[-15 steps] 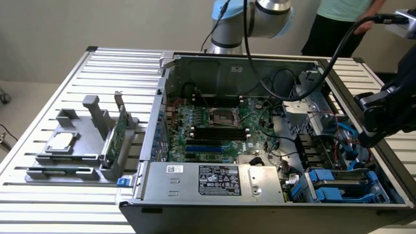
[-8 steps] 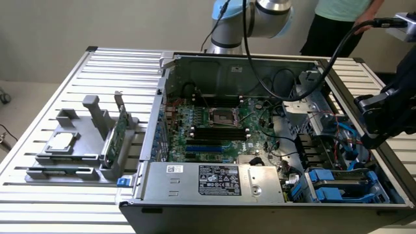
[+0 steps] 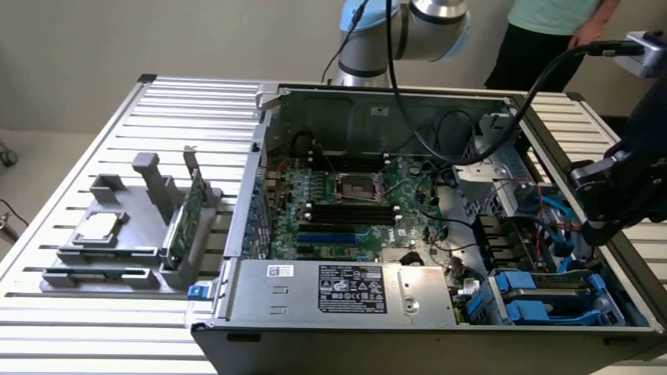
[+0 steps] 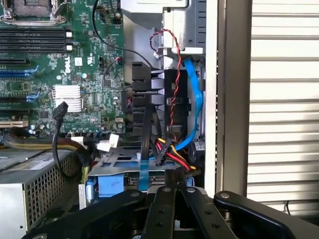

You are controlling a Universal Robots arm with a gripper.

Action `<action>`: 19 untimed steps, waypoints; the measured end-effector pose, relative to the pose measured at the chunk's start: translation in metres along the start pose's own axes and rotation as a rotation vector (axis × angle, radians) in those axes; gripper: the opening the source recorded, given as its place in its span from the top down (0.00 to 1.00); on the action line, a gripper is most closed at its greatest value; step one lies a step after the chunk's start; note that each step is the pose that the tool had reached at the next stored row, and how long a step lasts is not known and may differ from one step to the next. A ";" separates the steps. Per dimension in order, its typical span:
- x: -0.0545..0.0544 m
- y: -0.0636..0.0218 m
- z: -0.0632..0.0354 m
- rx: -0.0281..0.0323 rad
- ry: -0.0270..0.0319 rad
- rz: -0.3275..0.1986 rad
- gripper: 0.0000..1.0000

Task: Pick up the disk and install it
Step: 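Insert the first disk wire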

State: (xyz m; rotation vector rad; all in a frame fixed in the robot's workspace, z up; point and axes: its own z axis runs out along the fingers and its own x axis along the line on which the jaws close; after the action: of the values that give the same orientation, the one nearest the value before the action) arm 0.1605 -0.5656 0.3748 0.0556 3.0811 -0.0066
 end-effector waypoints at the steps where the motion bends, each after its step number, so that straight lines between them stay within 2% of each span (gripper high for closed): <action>1: 0.001 -0.0001 0.0017 0.0007 -0.0001 0.008 0.89; 7: 0.002 -0.0001 0.0079 0.0049 0.0000 0.078 0.89; 19: 0.002 -0.0003 0.0131 0.0168 0.0007 0.275 0.89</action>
State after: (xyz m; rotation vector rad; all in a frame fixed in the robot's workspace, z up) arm 0.1590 -0.5659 0.3616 0.4781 3.0452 -0.0197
